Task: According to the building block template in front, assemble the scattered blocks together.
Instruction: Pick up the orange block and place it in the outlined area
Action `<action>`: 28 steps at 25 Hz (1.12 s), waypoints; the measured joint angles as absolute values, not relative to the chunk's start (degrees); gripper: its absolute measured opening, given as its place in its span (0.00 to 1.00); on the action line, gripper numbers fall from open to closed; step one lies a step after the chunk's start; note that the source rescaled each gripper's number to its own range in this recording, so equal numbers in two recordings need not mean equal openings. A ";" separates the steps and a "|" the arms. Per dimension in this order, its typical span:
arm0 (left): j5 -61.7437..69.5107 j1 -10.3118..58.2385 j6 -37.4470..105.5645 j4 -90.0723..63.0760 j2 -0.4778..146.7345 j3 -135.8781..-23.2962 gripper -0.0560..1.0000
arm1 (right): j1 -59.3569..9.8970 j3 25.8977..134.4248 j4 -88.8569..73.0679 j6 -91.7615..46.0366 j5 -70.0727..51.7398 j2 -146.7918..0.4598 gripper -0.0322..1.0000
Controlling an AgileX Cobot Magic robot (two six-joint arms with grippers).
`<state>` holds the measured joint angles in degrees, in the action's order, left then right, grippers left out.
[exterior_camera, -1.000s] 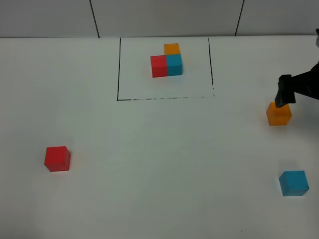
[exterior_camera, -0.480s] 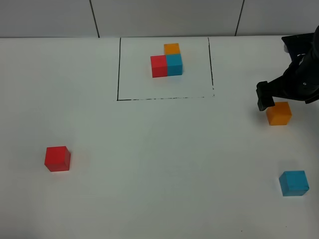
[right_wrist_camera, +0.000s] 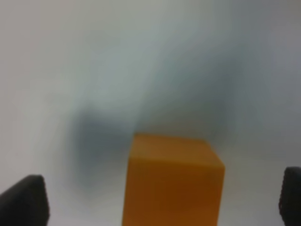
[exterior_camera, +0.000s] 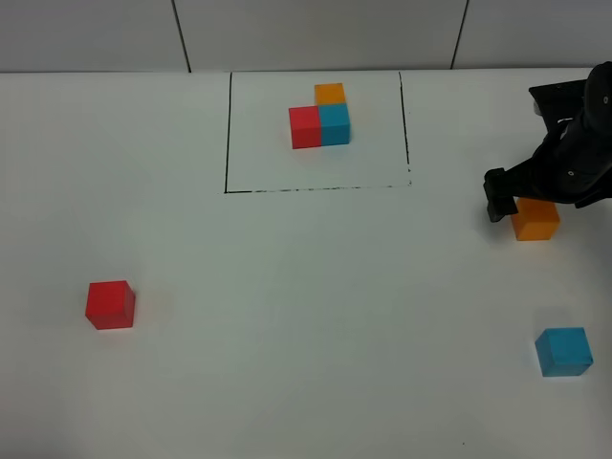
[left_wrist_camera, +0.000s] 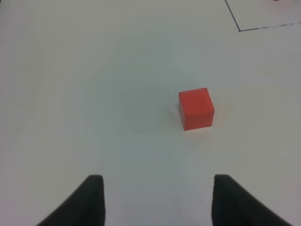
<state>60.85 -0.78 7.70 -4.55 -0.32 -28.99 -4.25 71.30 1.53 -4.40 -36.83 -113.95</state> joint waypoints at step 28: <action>60.85 -0.78 7.70 -4.55 -0.32 -28.99 0.19 | -1.94 72.31 1.23 -4.18 -35.45 -118.83 0.36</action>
<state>60.85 -0.78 7.70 -4.55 -0.32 -28.99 -1.94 72.31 1.23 -4.18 -35.45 -118.83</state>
